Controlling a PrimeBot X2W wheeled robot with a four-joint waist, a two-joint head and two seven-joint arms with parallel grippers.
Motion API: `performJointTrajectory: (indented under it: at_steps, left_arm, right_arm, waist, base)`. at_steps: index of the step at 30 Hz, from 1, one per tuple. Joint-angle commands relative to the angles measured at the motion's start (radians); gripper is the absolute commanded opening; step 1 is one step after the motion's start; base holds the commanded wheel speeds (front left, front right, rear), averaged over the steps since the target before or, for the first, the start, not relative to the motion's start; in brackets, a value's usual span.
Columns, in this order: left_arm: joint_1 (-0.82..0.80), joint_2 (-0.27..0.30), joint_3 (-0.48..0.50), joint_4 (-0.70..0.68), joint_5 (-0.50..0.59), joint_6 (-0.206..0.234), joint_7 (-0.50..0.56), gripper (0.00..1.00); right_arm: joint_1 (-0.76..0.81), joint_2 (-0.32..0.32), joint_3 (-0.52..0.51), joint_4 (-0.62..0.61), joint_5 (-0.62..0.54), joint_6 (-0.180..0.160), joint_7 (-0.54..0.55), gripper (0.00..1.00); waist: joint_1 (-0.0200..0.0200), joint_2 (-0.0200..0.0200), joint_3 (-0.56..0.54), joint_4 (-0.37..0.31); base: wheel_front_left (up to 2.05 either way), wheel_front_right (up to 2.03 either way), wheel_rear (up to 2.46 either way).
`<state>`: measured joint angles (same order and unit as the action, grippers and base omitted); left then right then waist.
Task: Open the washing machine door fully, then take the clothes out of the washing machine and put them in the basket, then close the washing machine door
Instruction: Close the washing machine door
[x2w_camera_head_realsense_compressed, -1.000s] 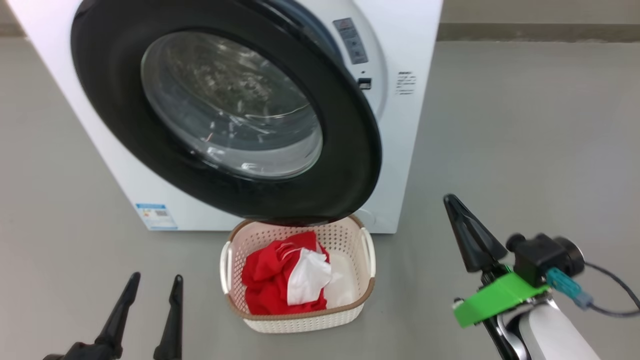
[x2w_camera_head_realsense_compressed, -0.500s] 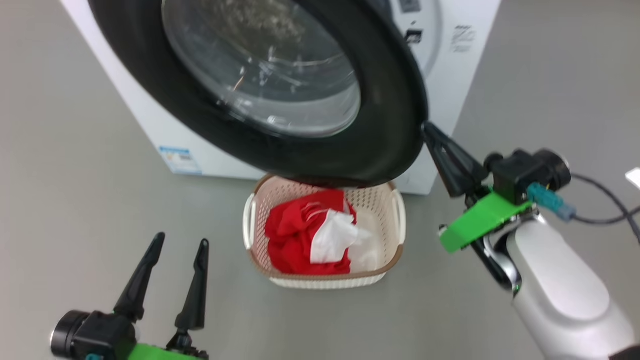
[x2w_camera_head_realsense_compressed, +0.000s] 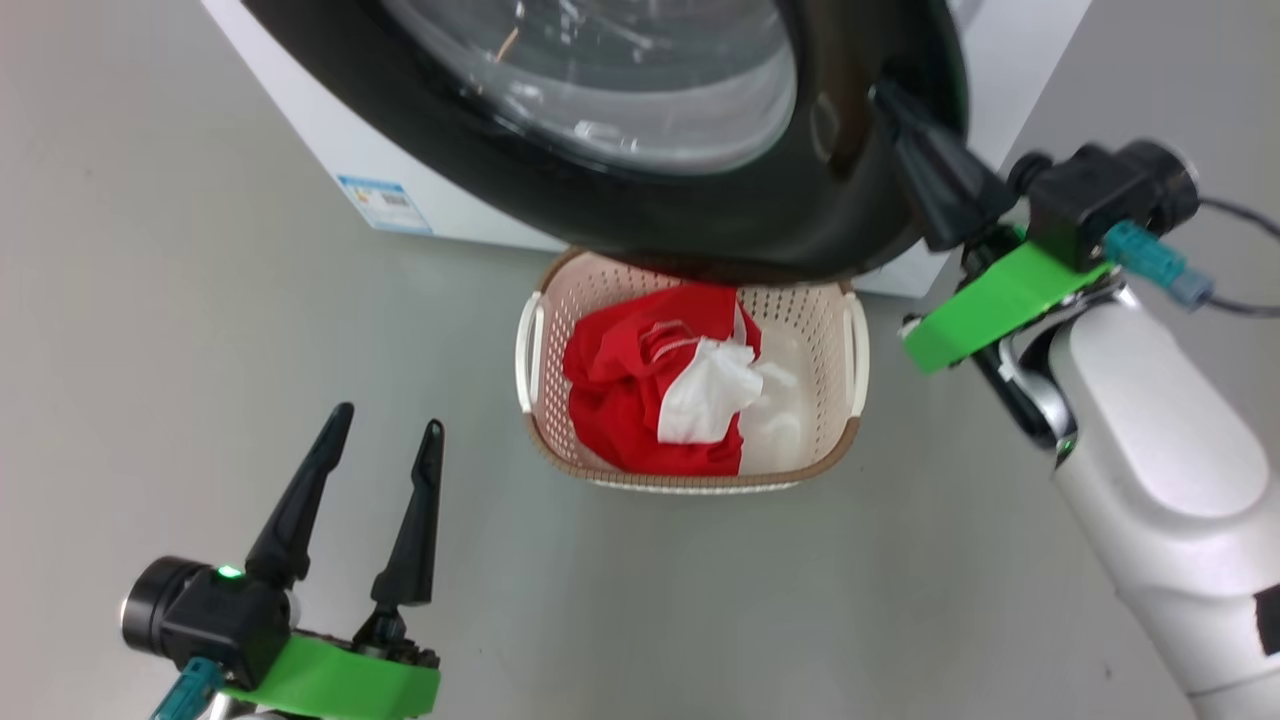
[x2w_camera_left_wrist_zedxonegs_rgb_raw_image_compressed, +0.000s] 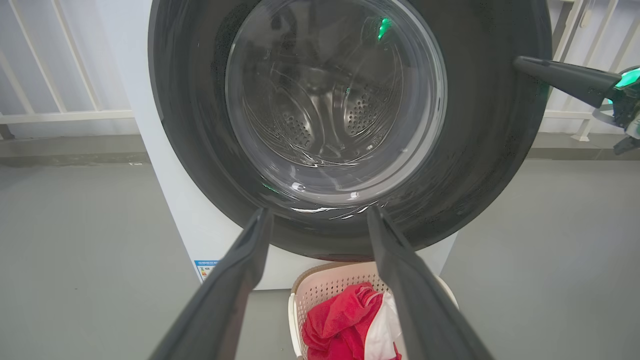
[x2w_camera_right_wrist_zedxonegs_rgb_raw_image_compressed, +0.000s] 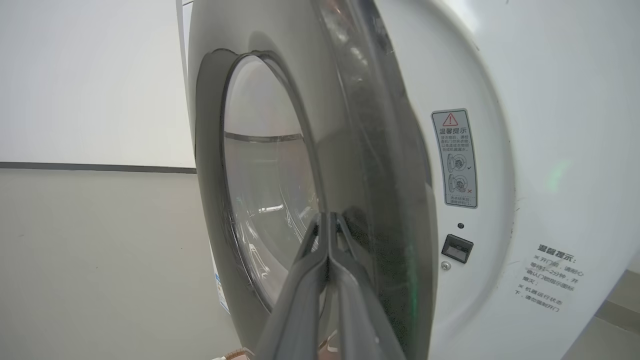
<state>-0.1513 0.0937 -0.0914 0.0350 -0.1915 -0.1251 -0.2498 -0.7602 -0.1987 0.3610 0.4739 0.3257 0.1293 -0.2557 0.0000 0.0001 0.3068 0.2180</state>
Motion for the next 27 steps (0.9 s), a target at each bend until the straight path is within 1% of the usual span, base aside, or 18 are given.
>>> performJointTrajectory:
  at_steps: [1,14,27]
  left_arm:
    - [-0.028,0.015,0.028,-0.021,-0.007,-0.005,-0.012,1.00]
    - [-0.108,0.022,-0.010,-0.017,-0.019,-0.005,-0.012,1.00]
    - [-0.141,0.022,-0.036,0.004,-0.033,-0.006,-0.012,1.00]
  right_arm:
    - [-0.027,-0.003,-0.007,-0.018,0.021,0.001,-0.006,0.00]
    - [-0.208,-0.046,-0.049,0.039,0.043,0.001,-0.006,0.00]
    - [-0.338,-0.041,-0.091,0.128,0.083,0.001,-0.006,0.00]
  waist:
    - [0.0000,-0.0001,0.036,0.010]
    - [0.0000,-0.0001,0.160,0.034]
    - [0.0000,-0.0001,0.186,0.050]
  base:
    - [0.00,0.00,0.00]
    - [0.00,0.00,0.00]
    - [0.00,0.00,0.00]
